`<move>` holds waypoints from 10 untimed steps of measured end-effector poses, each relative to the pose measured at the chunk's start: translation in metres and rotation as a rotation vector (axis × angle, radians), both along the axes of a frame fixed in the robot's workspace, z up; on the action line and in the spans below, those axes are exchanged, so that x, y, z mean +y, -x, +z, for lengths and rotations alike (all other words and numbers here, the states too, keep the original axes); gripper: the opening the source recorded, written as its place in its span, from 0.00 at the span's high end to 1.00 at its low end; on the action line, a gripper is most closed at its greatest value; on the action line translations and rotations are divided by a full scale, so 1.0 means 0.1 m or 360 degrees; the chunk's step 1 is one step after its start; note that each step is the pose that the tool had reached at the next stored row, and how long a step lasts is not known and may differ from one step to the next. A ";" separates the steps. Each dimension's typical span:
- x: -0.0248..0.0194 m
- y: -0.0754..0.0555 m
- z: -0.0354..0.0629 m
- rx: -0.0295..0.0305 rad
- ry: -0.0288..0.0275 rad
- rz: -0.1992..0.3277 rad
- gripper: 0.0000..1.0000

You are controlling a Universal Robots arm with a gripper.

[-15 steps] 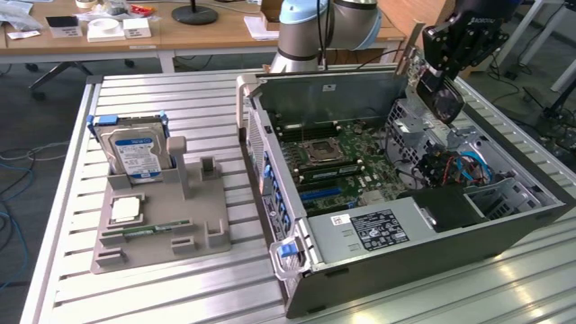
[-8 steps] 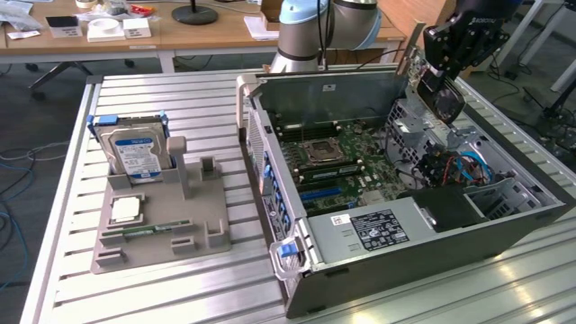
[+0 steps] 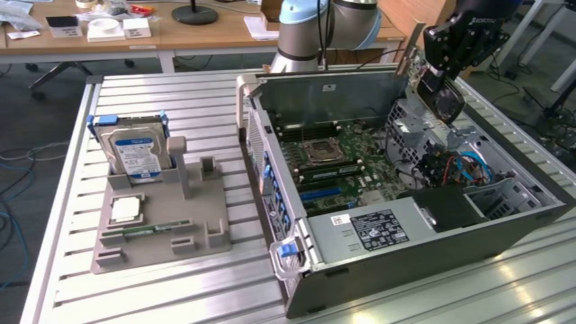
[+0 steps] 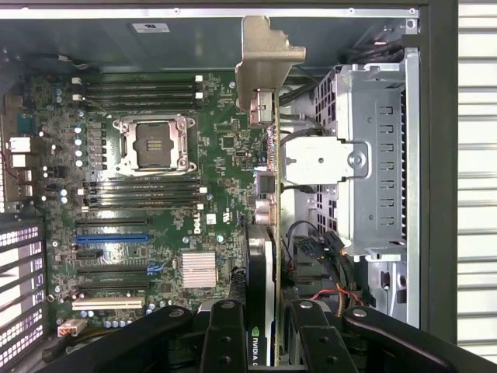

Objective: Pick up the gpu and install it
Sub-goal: 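Insert the gpu into the slot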

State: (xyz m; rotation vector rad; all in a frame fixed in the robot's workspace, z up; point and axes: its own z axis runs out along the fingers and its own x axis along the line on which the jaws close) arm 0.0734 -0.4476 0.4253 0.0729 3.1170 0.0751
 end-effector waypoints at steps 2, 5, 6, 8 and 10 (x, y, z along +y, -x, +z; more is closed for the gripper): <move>0.000 0.00 0.000 0.00000 -0.00001 0.0007 0.73; 0.000 0.00 0.000 0.00000 0.00001 0.0032 0.73; 0.000 0.00 0.000 0.00000 -0.00001 0.0044 0.73; 0.000 0.00 0.000 -0.00001 0.00000 0.0070 0.73; 0.000 0.00 0.000 0.00000 0.00009 0.0099 0.73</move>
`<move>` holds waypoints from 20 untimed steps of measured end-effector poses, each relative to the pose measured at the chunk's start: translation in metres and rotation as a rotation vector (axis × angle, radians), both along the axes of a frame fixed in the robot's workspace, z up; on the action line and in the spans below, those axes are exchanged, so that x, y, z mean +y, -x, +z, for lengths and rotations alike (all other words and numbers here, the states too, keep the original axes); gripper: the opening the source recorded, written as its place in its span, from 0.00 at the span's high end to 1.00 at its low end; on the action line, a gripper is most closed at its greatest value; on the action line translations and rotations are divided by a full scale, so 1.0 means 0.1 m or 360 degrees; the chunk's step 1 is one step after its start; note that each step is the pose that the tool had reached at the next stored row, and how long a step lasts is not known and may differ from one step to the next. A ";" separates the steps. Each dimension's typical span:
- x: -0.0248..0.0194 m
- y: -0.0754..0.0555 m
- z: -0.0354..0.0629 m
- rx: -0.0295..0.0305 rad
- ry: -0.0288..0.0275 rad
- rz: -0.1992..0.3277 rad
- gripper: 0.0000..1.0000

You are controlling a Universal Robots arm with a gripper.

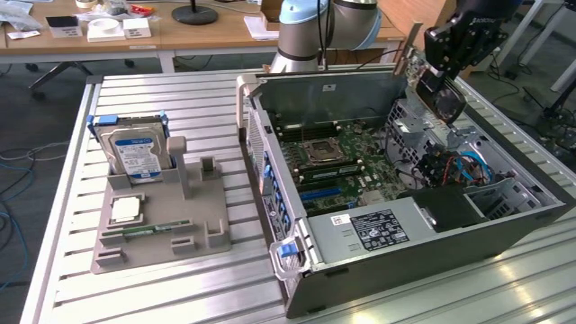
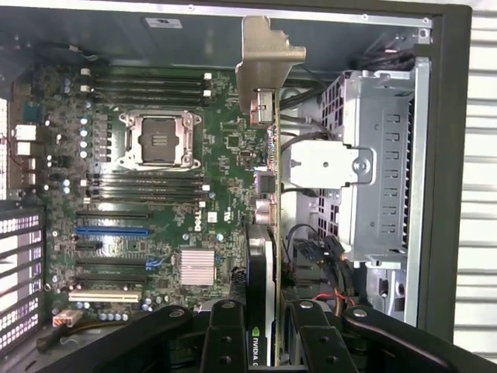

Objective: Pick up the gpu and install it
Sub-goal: 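Insert the gpu into the slot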

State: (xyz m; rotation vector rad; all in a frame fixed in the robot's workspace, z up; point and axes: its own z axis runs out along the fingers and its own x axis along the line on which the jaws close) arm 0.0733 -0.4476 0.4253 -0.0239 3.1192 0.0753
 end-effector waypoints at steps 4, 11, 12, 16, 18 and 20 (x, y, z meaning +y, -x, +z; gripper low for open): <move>0.000 0.00 0.000 0.00000 0.00002 0.0072 0.73; 0.000 0.00 0.000 0.00001 0.00003 0.0250 0.73; 0.000 0.00 -0.001 0.00000 0.00003 0.0279 0.73; 0.000 0.00 -0.001 0.00001 0.00003 0.0386 0.73; 0.000 0.00 -0.002 -0.00001 -0.00001 0.0429 0.73; 0.000 0.00 -0.002 -0.00001 -0.00002 0.0468 0.73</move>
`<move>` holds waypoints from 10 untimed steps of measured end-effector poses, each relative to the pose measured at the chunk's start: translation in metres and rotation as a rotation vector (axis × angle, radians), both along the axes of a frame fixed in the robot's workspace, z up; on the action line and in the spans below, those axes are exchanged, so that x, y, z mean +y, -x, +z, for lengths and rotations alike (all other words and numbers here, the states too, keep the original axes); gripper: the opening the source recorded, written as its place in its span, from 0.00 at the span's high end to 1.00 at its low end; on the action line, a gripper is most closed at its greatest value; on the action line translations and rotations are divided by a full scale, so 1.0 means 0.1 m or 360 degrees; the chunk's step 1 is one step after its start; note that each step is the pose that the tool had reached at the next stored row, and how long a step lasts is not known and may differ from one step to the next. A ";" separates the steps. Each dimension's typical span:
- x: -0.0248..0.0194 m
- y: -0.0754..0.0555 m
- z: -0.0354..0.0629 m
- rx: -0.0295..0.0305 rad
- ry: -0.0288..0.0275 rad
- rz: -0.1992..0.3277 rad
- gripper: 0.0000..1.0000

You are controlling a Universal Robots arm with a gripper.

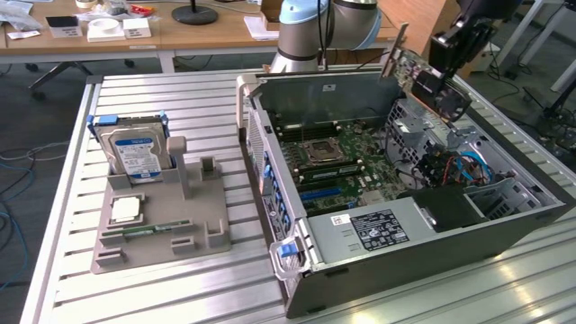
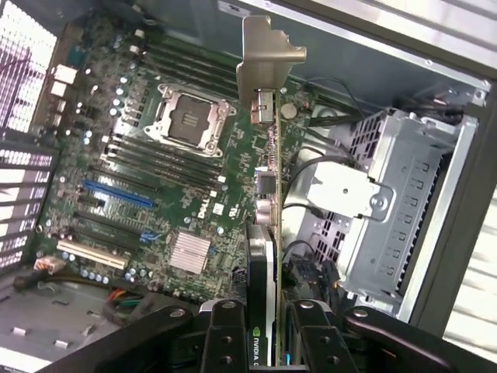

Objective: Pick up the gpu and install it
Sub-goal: 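Insert the gpu into the slot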

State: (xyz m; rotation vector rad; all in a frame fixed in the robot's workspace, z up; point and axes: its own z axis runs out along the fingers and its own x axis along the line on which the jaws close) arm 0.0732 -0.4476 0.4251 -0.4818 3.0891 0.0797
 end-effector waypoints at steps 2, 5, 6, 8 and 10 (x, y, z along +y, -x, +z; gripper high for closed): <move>0.000 0.00 0.000 0.00000 0.00000 0.0037 0.73; 0.000 0.00 0.000 0.00001 0.00002 0.0097 0.73; 0.000 0.00 -0.001 0.00000 0.00001 0.0119 0.73; 0.000 0.00 -0.001 0.00000 0.00002 0.0162 0.73; 0.000 0.00 -0.001 0.00000 0.00003 0.0202 0.73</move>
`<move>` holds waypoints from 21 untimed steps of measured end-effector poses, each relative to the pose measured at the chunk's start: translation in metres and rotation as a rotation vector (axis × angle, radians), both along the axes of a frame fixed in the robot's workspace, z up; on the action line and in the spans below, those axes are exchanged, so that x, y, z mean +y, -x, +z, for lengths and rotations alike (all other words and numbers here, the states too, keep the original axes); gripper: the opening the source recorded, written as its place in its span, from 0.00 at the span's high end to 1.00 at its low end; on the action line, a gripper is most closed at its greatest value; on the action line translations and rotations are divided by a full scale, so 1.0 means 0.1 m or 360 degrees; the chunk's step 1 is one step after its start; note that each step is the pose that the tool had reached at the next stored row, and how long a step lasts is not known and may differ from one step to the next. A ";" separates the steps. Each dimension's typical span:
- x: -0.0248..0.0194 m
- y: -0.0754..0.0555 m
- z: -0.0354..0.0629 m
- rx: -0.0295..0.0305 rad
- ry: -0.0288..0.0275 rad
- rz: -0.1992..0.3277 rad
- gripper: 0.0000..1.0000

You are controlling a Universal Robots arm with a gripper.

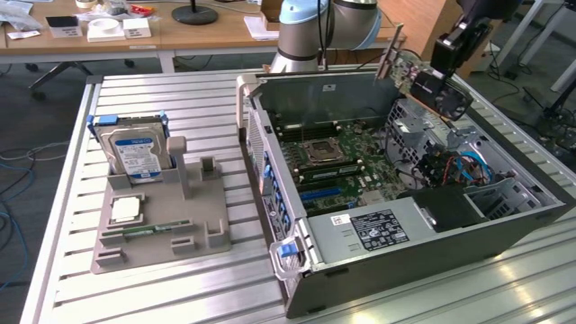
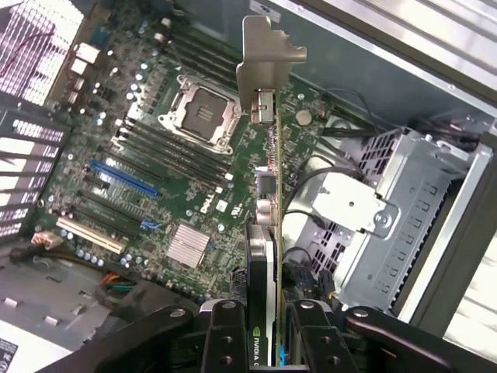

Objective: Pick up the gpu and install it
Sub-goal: 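Insert the gpu into the slot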

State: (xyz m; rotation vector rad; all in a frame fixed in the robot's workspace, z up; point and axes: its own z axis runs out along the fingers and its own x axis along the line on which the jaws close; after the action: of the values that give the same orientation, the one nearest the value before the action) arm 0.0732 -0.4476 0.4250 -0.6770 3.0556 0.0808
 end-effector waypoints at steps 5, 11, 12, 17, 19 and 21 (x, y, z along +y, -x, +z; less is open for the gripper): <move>0.000 0.00 -0.002 0.00000 -0.00001 0.0095 0.73; 0.000 0.00 -0.002 0.00000 -0.00001 0.0193 0.73; 0.000 0.00 -0.003 -0.00001 -0.00002 0.0194 0.73; 0.000 0.00 -0.003 0.00001 -0.00001 0.0194 0.73; 0.000 0.00 -0.003 0.00000 -0.00002 0.0194 0.73; 0.000 0.00 -0.003 0.00000 -0.00001 0.0195 0.73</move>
State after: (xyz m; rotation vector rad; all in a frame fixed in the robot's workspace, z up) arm 0.0732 -0.4476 0.4247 -0.8640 3.0113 0.0819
